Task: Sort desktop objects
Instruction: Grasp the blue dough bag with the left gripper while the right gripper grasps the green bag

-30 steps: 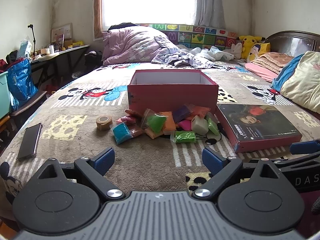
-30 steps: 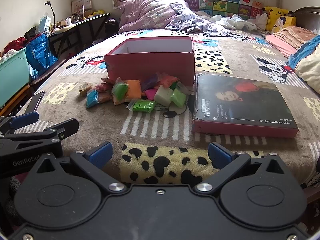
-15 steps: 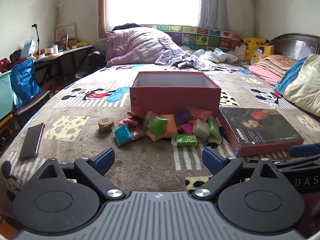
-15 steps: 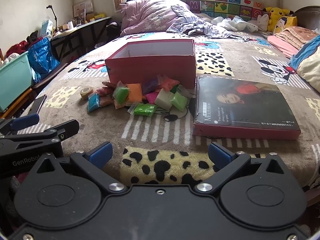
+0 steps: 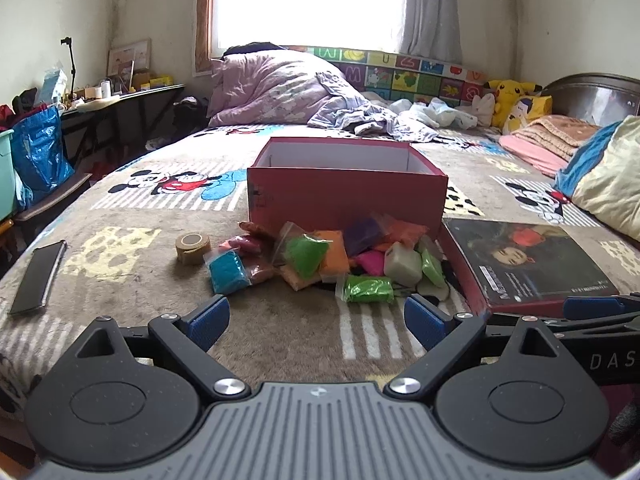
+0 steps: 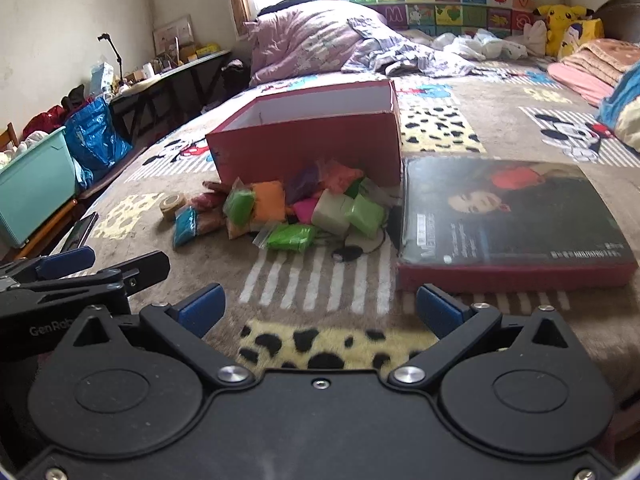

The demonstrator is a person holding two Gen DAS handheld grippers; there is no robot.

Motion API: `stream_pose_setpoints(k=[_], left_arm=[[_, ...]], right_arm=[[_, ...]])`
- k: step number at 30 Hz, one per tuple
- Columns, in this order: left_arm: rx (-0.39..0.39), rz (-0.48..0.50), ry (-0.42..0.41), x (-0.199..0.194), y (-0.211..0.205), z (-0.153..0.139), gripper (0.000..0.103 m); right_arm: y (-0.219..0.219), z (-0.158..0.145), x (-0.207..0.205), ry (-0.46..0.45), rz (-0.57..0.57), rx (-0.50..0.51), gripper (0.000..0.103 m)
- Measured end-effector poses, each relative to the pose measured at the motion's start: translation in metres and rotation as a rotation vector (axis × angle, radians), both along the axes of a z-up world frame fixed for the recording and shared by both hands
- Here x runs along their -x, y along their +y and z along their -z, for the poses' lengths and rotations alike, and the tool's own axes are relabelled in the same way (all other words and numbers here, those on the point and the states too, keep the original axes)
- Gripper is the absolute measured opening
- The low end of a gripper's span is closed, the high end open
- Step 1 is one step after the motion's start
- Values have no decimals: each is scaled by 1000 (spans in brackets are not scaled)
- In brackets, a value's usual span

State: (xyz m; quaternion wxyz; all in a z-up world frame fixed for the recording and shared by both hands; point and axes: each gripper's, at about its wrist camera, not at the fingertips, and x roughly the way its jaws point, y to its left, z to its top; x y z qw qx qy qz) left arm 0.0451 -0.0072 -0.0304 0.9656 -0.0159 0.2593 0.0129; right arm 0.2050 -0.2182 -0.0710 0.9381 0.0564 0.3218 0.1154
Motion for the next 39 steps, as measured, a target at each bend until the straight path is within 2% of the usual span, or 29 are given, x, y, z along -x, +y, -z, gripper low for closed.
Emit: stream_pose_setpoints(k=[8, 15, 21, 26, 29, 34, 39], left_arm=[[90, -2, 27, -30, 15, 15, 94], [29, 5, 22, -63, 16, 17, 94], [6, -79, -7, -98, 31, 12, 94], [32, -155, -52, -121, 59, 14, 94], [26, -163, -86, -118, 72, 29, 94], [48, -155, -2, -127, 87, 57, 94], [81, -152, 14, -138, 97, 66, 94]], right_arm=[[4, 8, -26, -83, -45, 30, 102], [8, 8, -56, -87, -64, 55, 102], [11, 7, -84, -109, -29, 20, 102], [1, 24, -89, -141, 10, 7, 102], [-3, 39, -86, -143, -27, 21, 102], [3, 48, -93, -160, -78, 76, 102], [14, 56, -96, -145, -118, 94, 102]])
